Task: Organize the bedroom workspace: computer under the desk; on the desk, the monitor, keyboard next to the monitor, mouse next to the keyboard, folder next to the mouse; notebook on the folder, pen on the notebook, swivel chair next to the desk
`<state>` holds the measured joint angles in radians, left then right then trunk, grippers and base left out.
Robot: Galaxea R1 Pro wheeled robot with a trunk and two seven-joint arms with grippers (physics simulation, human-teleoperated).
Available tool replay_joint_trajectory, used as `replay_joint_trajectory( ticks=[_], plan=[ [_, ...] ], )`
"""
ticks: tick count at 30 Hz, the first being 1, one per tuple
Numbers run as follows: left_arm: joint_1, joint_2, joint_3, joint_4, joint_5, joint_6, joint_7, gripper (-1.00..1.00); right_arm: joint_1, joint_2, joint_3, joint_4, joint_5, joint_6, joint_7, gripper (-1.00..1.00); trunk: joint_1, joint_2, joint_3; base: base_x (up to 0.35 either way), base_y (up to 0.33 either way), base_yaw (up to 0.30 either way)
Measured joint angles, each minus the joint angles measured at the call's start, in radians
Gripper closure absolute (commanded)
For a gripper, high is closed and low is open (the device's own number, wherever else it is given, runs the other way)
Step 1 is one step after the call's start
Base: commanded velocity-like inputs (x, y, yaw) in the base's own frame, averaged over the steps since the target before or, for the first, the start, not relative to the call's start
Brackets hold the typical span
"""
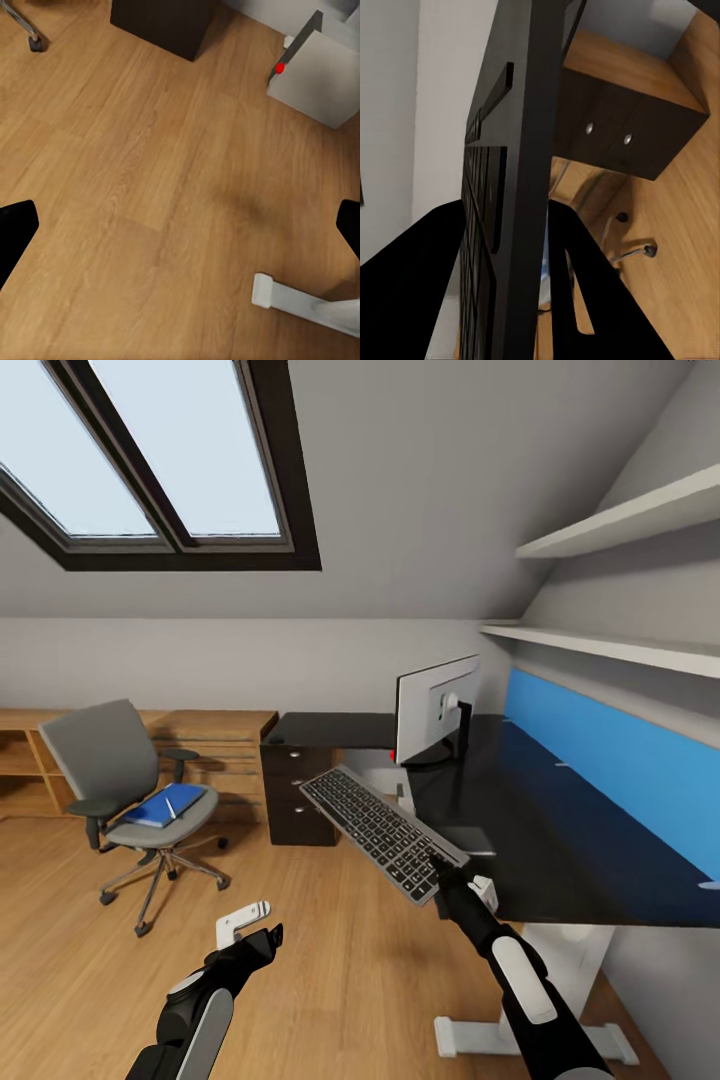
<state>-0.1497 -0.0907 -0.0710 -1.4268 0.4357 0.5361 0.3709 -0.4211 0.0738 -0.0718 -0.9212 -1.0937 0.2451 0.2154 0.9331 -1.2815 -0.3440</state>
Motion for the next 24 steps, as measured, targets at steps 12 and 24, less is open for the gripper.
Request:
replay_joint_trajectory(
  ticks=[12, 24],
  plan=[
    [0.0, 0.0, 0.0, 0.0, 0.0, -0.001, -0.002, -1.0, 0.0, -0.004, 0.038, 0.0, 0.002, 0.0, 0.005, 1.0, -0.046, 0.084, 0.038, 0.0, 0.0, 0.0],
    [0.0, 0.0, 0.0, 0.0, 0.003, 0.0, -0.006, -1.0, 0.0, -0.003, 0.037, 0.001, 0.001, -0.003, 0.005, 1.0, -0.05, 0.091, 0.041, 0.008, 0.007, 0.0]
  ],
)
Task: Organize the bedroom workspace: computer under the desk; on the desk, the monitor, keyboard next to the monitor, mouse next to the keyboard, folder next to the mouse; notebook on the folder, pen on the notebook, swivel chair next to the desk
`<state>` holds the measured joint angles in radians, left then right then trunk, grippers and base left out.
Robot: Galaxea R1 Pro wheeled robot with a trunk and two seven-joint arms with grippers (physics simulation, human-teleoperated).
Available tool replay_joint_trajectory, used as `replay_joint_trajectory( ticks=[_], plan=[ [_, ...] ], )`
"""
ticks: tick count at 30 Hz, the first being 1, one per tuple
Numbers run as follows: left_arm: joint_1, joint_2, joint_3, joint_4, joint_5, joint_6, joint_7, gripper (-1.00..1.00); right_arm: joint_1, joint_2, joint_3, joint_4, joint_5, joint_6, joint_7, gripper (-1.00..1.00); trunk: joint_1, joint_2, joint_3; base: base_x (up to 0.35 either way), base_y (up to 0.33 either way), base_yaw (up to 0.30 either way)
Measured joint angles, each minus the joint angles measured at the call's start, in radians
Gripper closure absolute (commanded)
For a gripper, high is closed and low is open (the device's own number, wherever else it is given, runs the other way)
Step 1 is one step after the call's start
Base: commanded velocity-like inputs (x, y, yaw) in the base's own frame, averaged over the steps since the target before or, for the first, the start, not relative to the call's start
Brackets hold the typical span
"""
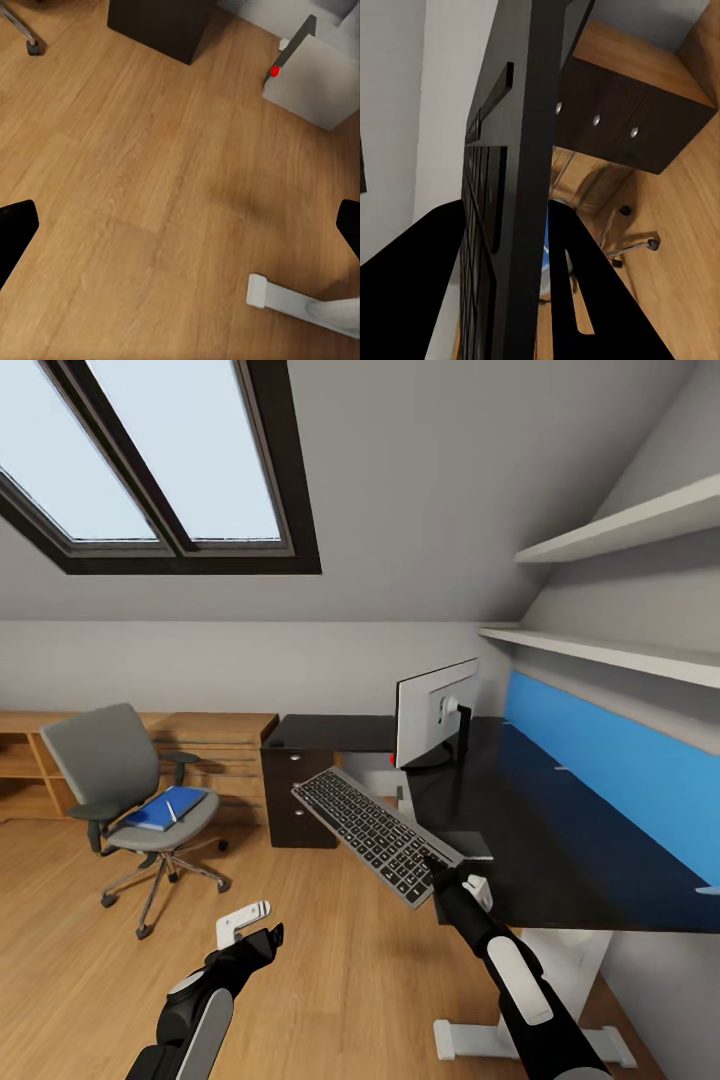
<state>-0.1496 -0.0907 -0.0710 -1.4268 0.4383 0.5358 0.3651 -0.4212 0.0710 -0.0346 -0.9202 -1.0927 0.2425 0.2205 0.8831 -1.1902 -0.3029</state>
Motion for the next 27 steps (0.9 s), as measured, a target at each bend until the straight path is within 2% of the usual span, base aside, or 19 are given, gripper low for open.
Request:
replay_joint_trajectory(
  ticks=[12, 27],
  plan=[
    [0.0, 0.0, 0.0, 0.0, 0.0, 0.0, 0.0, -1.0, 0.0, -0.001, -0.001, 0.0, 0.0, 0.001, 0.0, 1.0, 0.0, 0.0, 0.014, 0.219, 0.199, 0.059],
    [0.0, 0.0, 0.0, 0.0, -0.002, -0.001, 0.001, -1.0, 0.001, -0.002, -0.001, 0.001, 0.002, 0.001, -0.001, 1.0, 0.0, 0.0, 0.016, 0.255, 0.214, 0.004]
  ],
)
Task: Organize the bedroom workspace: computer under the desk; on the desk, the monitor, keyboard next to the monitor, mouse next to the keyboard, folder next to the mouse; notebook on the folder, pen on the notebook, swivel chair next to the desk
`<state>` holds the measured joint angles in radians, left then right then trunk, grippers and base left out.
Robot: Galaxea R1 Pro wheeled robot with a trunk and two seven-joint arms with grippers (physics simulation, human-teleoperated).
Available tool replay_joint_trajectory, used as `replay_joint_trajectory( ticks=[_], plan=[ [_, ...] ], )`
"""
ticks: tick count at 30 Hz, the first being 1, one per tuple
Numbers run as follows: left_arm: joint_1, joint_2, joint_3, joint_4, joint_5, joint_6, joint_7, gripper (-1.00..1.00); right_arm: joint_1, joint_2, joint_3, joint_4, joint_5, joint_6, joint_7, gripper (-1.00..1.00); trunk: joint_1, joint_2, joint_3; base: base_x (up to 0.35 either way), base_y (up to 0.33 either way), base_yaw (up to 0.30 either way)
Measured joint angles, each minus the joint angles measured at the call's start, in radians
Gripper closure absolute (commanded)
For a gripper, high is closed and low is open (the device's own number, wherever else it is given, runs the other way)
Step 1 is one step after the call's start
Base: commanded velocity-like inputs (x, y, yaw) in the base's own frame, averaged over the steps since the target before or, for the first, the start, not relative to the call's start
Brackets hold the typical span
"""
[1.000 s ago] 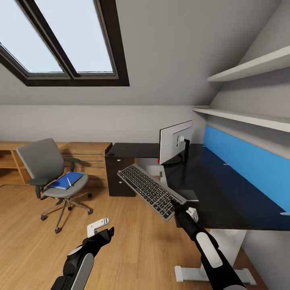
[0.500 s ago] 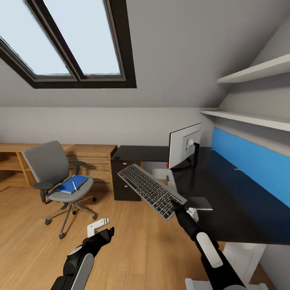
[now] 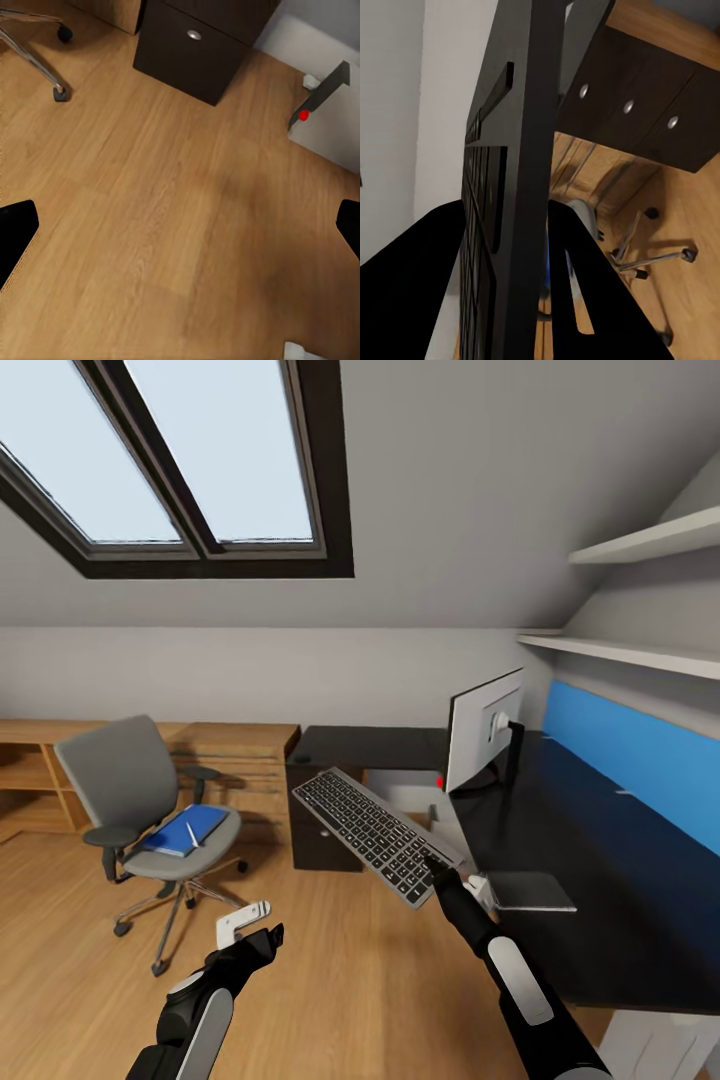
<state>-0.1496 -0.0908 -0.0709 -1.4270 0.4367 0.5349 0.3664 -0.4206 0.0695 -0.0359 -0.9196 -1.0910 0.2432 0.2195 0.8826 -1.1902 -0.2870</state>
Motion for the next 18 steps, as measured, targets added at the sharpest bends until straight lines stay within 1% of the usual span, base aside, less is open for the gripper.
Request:
replay_joint_trajectory(
  ticks=[16, 18],
  plan=[
    [0.0, 0.0, 0.0, 0.0, -0.001, 0.0, 0.0, -1.0, 0.0, 0.001, 0.0, 0.003, 0.003, -0.001, -0.002, 1.0, 0.0, 0.0, 0.0, 0.263, 0.21, 0.0],
    [0.0, 0.0, 0.0, 0.0, -0.001, 0.0, 0.0, -1.0, 0.0, 0.001, 0.001, 0.003, 0.005, -0.002, -0.003, 1.0, 0.0, 0.0, 0.0, 0.267, 0.192, -0.129]
  ],
)
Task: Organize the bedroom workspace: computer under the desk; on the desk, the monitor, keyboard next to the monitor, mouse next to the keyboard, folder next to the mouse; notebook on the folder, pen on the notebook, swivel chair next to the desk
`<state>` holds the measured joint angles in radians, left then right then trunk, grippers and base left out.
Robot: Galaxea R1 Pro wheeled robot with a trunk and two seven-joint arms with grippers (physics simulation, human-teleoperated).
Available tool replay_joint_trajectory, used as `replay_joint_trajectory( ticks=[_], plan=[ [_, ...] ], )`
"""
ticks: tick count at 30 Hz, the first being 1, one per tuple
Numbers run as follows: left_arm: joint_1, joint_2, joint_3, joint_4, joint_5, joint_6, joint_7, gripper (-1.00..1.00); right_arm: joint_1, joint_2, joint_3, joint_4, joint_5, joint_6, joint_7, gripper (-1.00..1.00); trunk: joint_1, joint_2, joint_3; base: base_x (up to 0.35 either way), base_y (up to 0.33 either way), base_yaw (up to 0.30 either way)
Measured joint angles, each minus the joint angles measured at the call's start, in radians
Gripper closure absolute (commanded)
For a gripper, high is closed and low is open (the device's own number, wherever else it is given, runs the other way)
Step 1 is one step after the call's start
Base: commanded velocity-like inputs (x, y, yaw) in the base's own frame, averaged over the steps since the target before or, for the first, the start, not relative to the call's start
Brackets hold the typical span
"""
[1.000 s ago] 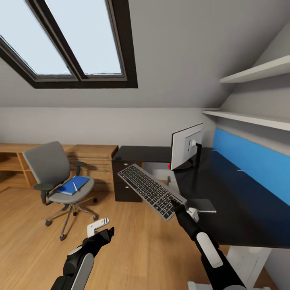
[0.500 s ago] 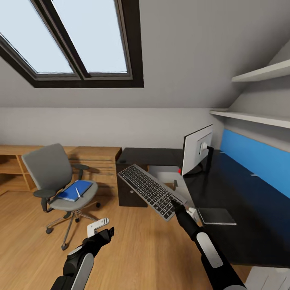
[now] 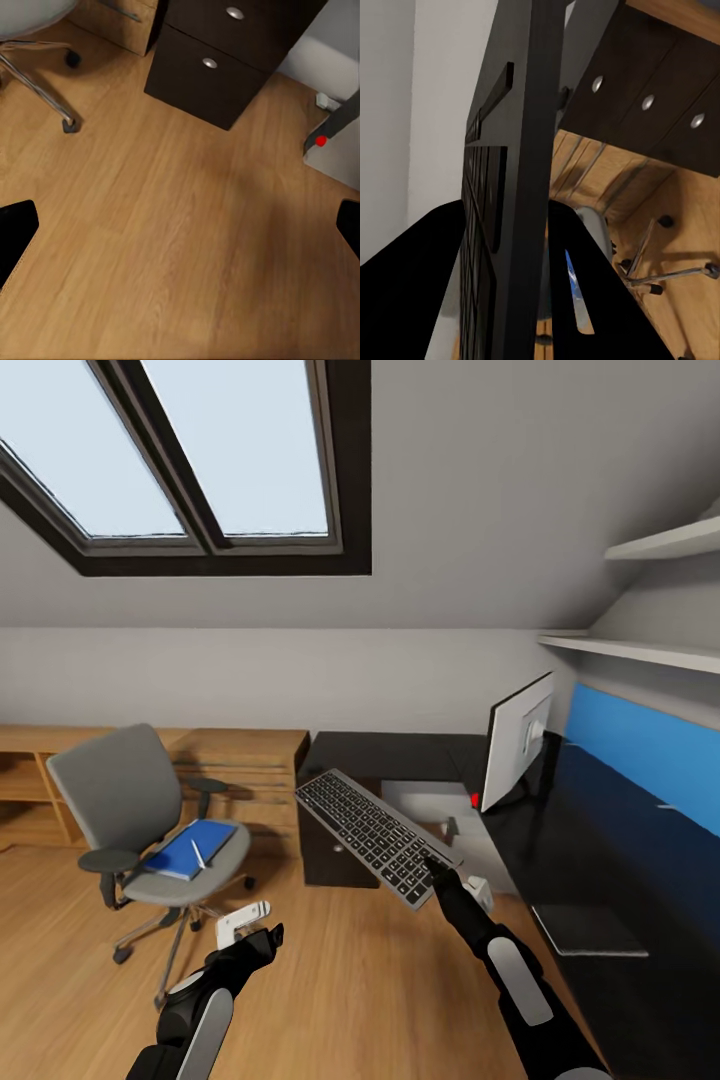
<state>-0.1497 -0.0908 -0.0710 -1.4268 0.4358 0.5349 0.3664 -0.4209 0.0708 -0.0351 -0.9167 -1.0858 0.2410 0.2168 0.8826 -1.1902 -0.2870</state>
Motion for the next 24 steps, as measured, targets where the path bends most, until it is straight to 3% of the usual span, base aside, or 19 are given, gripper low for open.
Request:
replay_joint_trajectory(
  ticks=[9, 24],
  plan=[
    [0.0, 0.0, 0.0, 0.0, 0.0, 0.0, 0.0, -1.0, 0.0, -0.001, -0.001, 0.0, 0.001, 0.0, -0.001, 1.0, 0.0, 0.0, 0.0, 0.267, 0.17, -0.139],
    [0.0, 0.0, -0.008, 0.0, 0.0, 0.0, 0.001, -1.0, 0.0, -0.001, 0.001, 0.002, -0.006, 0.002, 0.003, 1.0, 0.0, 0.0, 0.0, 0.286, 0.012, -0.004]
  ],
)
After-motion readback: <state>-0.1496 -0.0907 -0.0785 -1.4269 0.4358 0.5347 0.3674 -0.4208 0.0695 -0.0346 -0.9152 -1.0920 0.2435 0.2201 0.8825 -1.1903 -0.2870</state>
